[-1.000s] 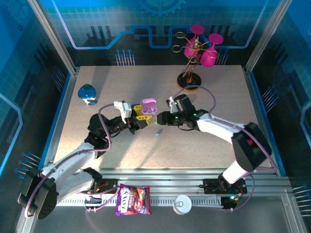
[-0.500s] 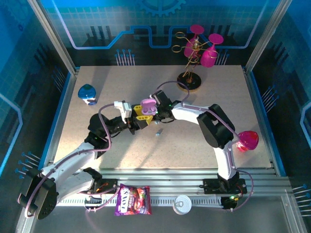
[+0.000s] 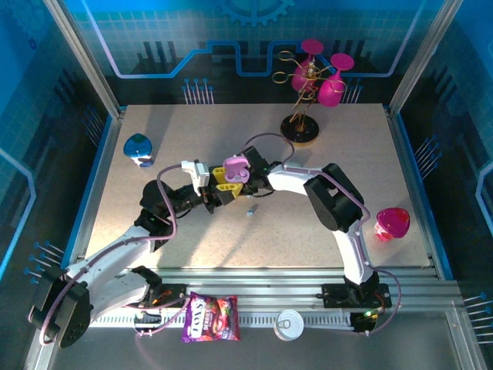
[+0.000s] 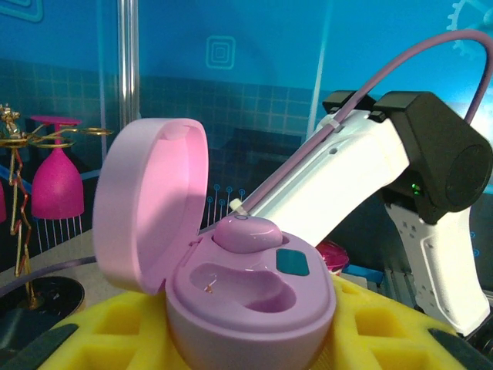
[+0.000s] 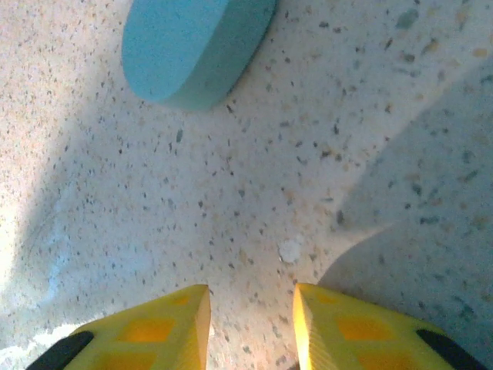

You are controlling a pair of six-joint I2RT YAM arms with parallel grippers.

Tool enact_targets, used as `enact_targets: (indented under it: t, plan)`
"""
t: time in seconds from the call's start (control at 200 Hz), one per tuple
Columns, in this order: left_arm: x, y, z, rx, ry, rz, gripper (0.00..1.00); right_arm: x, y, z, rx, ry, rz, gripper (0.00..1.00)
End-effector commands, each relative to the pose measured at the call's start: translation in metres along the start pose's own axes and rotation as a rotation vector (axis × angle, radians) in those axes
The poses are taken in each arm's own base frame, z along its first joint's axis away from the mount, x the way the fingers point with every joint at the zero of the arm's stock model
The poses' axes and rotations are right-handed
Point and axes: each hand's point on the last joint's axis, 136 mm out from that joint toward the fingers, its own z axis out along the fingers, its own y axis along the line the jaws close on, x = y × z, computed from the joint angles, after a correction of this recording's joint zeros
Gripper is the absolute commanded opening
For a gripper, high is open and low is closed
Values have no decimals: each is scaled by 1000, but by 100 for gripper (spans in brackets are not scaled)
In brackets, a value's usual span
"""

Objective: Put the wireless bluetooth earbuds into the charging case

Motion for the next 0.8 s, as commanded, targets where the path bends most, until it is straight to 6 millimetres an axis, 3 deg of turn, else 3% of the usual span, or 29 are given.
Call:
enact_targets:
  t: [0.0,0.19,0.415,0.6,0.795]
  plan:
    - [-3,-1,0,9,-14,0,28,3,27,-21,-77,-11,-32,33]
    - [-1,-1,0,5,-9,-4,28,17,39,-38,-98,-20,-73,32]
    - [0,1,1,4,-7,-6,28,35,39,-41,-106,7,-83,32]
    - [0,1,1,4,-7,-5,28,23,36,-47,-67,-46,-112,35]
    - [1,1,1,5,-6,-9,28,10,20,-38,32,-68,-131,40]
